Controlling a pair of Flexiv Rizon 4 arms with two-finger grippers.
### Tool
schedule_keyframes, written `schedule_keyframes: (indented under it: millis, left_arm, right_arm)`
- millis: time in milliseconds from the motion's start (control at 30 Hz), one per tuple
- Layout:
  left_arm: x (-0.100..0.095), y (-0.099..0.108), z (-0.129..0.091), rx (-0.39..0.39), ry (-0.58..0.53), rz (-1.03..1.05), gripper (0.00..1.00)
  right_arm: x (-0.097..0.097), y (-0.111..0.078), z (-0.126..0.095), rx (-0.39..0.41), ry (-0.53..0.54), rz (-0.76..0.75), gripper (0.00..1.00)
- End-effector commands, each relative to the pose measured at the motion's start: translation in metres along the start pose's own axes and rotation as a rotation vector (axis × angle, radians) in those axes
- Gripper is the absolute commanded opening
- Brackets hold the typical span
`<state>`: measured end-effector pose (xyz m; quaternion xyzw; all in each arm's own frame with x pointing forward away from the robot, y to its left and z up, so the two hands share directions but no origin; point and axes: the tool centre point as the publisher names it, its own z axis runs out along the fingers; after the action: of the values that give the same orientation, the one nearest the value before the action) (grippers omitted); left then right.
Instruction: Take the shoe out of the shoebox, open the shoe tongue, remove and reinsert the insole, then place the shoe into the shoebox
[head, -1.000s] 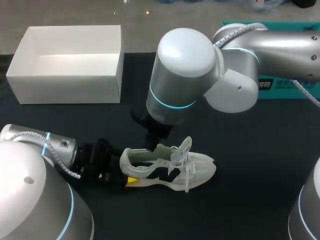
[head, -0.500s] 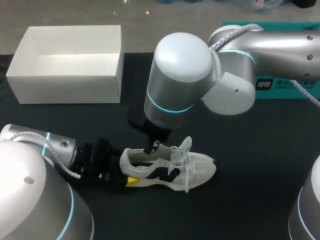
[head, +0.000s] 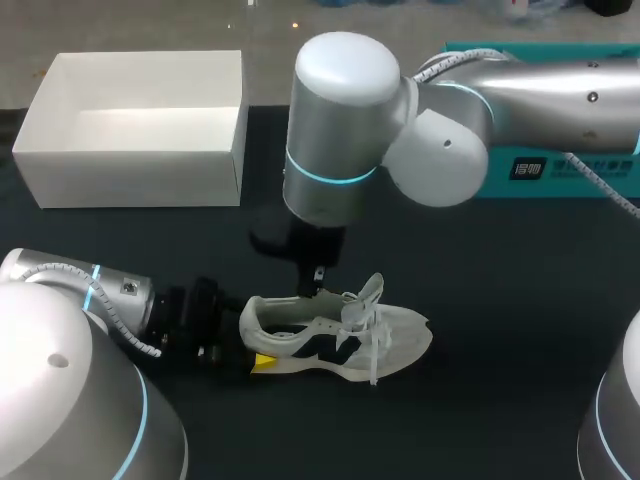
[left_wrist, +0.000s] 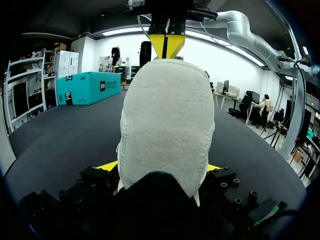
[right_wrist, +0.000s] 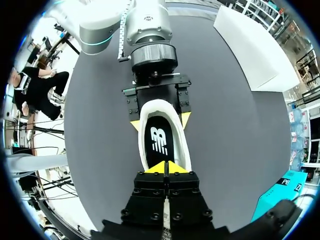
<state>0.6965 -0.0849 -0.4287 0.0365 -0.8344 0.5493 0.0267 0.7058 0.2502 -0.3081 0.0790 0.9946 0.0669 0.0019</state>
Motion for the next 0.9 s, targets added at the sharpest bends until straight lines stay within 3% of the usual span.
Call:
schedule_keyframes:
  millis: [33,167,500,767,900]
  left_arm:
    - [0.0,0.002,0.001,-0.003,-0.002,-0.001,0.0]
    - [0.0,0.002,0.001,-0.003,-0.002,-0.001,0.0]
    - [0.0,0.002,0.001,-0.003,-0.002,-0.001,0.0]
    - [0.0,0.002,0.001,-0.003,-0.002,-0.001,0.0]
    - [0.0,0.002,0.001,-0.003,-0.002,-0.001,0.0]
  right_arm:
    - [0.001,0.003,0.002,0.006,-0.002,0.0,0.0]
    - [0.004,-0.005,0.014,-0.038,-0.071,0.05,0.0]
    - [0.011,-0.019,0.03,-0.027,-0.117,0.07,0.0]
    - [-0.004,-0.018,0.023,-0.012,-0.131,0.049,0.0]
    - [-0.013,-0.014,0.029,0.023,-0.121,0.031,0.0]
